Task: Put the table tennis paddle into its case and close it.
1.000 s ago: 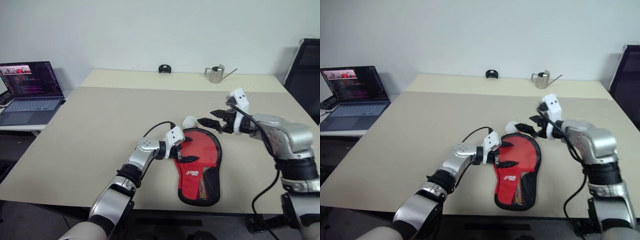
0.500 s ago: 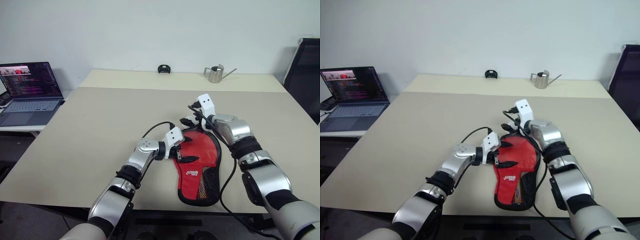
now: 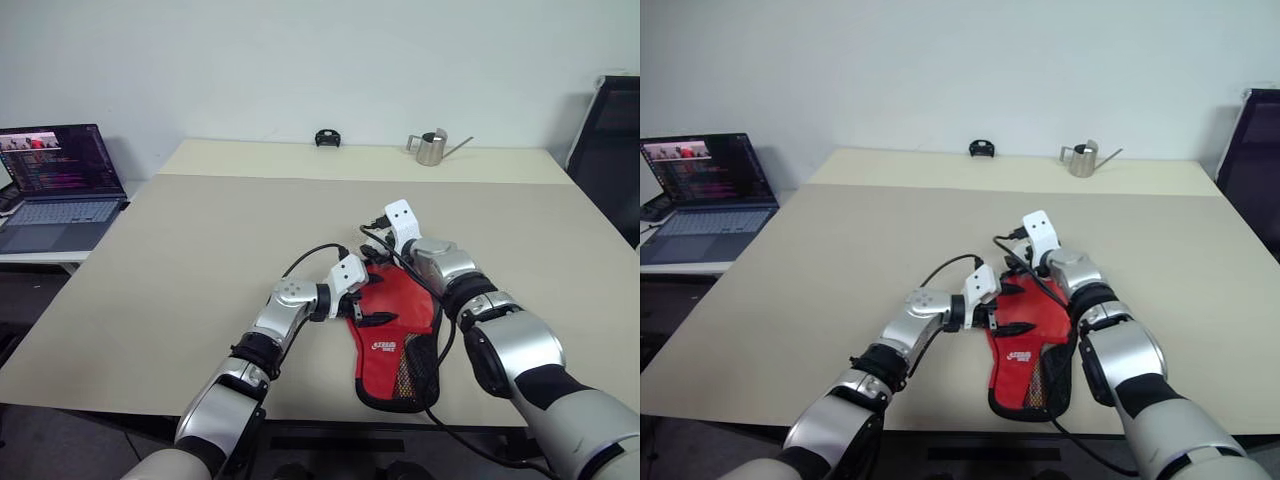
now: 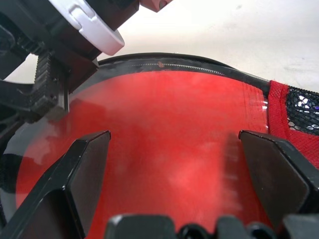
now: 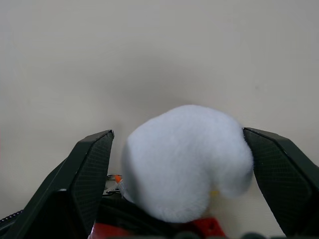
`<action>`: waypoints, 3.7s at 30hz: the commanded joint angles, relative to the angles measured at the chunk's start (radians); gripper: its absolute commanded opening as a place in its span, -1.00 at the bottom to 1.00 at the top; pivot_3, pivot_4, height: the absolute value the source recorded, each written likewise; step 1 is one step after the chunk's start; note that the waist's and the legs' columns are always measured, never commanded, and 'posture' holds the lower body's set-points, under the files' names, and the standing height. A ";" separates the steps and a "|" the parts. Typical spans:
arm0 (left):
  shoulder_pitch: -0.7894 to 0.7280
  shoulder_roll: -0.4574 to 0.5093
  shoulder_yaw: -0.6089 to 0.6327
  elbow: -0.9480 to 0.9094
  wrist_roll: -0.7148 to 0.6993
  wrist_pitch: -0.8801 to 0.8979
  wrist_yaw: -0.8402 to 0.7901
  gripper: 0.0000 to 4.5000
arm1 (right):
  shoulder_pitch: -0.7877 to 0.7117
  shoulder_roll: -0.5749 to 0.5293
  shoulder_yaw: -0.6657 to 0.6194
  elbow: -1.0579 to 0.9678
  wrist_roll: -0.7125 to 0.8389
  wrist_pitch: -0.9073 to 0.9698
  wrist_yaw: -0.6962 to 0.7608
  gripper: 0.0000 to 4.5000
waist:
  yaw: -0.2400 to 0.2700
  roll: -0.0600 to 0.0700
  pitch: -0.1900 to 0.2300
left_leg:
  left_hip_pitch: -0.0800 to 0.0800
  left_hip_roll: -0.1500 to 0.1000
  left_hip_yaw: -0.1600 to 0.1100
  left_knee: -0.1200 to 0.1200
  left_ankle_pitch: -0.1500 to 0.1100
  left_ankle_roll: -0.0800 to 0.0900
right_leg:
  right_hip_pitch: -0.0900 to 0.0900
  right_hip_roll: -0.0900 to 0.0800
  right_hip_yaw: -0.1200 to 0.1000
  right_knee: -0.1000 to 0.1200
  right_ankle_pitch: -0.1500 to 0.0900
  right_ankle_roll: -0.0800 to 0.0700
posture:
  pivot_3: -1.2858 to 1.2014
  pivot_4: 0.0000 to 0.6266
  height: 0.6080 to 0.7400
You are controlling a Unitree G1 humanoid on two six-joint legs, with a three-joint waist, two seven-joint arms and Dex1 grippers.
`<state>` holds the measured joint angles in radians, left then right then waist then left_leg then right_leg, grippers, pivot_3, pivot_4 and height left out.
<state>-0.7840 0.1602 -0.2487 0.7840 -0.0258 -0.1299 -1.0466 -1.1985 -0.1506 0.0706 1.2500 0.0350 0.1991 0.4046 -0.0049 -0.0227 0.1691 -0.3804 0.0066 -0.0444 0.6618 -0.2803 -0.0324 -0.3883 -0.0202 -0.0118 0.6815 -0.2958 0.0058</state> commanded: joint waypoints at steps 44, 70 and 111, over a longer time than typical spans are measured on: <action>0.035 -0.051 -0.074 0.098 0.082 0.013 -0.001 1.00 | 0.021 -0.140 0.035 -0.154 -0.187 -0.131 -0.002 -0.94 | 0.008 0.005 -0.006 | 0.000 -0.002 0.000 0.000 0.000 0.000 | 0.001 -0.002 0.000 0.000 0.000 0.000 | 0.03 -0.52 1.00; -0.069 -0.078 -0.123 0.286 0.183 0.001 -0.004 1.00 | 0.480 -0.430 -0.022 -0.972 -0.109 0.347 0.188 -0.94 | 0.031 0.006 -0.009 | 0.001 -0.013 -0.005 0.002 0.003 0.005 | 0.006 -0.005 -0.003 -0.002 0.001 0.003 | 0.03 -0.52 1.00; -0.063 -0.130 -0.141 0.346 0.218 -0.004 -0.003 1.00 | 1.433 -0.942 -0.282 -2.011 0.393 0.802 0.575 -0.95 | 0.050 0.006 -0.028 | 0.013 -0.022 -0.024 -0.001 -0.012 0.019 | 0.044 -0.016 -0.025 -0.036 -0.007 0.021 | 0.03 -0.52 1.00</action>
<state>-0.9131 0.0133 -0.3099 1.0285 0.0918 -0.1690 -1.0522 0.2190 -1.0711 -0.2075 -0.7207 0.4003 1.0160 0.9423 0.0451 -0.0163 0.1411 -0.3672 -0.0171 -0.0693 0.6609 -0.2926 -0.0128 -0.3439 -0.0377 -0.0367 0.6457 -0.3034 0.0278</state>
